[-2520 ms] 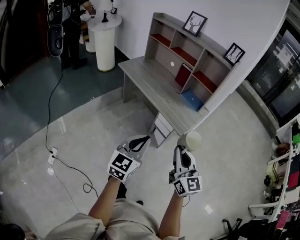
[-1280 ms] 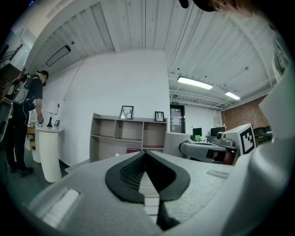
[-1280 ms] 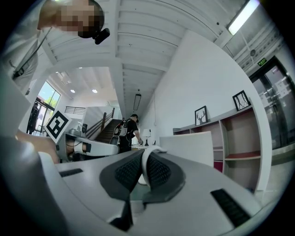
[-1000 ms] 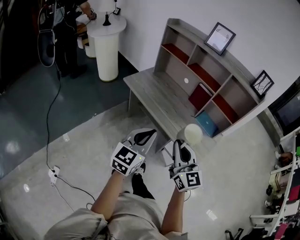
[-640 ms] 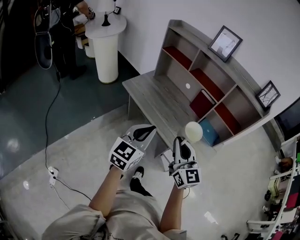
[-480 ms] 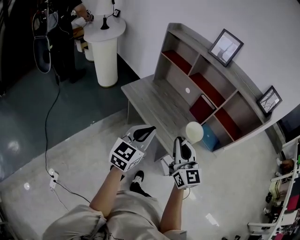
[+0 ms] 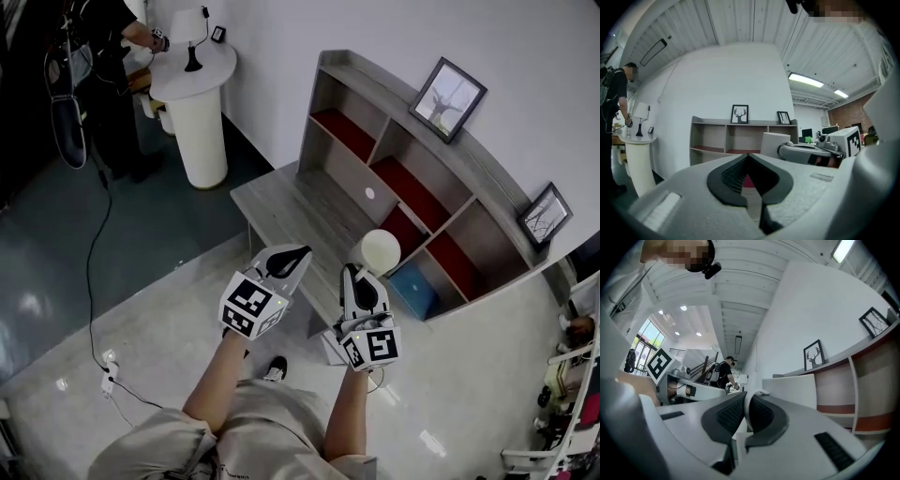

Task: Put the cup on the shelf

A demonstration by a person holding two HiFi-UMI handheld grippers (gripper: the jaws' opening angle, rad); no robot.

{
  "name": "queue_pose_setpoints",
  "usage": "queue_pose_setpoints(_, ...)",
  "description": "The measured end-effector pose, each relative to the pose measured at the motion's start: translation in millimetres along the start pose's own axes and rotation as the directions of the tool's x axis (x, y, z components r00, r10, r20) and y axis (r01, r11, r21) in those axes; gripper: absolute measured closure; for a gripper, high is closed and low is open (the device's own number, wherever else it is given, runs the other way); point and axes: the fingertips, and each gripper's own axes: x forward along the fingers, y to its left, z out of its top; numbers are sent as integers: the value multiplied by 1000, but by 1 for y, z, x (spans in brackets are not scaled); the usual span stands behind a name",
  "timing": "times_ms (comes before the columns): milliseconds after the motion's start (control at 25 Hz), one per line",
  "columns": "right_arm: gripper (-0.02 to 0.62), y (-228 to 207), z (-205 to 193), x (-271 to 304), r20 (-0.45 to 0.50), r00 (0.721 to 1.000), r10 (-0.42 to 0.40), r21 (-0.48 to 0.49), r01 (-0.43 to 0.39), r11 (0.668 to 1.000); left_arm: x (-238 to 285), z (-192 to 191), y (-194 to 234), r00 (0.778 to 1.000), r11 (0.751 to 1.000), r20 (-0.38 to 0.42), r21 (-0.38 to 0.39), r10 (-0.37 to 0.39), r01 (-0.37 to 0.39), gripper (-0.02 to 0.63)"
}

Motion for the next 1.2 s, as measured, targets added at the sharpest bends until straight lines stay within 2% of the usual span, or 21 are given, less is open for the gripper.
queue_pose_setpoints(200, 577, -32, -7, 31, 23, 1000, 10, 11, -10, 1000, 27, -3, 19, 1000, 999, -19, 44, 16, -15, 597)
queue_pose_setpoints(400, 577, -47, -13, 54, 27, 999, 44, 23, -44, 999, 44, -2, 39, 998, 998, -18, 37, 56, -55, 597)
queue_pose_setpoints(680, 577, -72, -28, 51, -4, 1000, 30, 26, -30, 999, 72, -13, 39, 998, 999, -44, 27, 45, -43, 597)
queue_pose_setpoints(840, 577, -93, -32, 42, -7, 1000, -20, 38, 20, 999, 89, -16, 32, 999, 1000, -53, 21, 5, -4, 597)
queue_pose_setpoints(1080, 577, -120, -35, 35, -27, 997, -77, 26, 78, 997, 125, -10, 25, 996, 996, -21, -20, -84, 83, 597)
queue_pose_setpoints(1200, 577, -141, -28, 36, -17, 991, -129, 11, 130, 991, 149, -2, 21, 990, 990, -18, -6, -143, 143, 597)
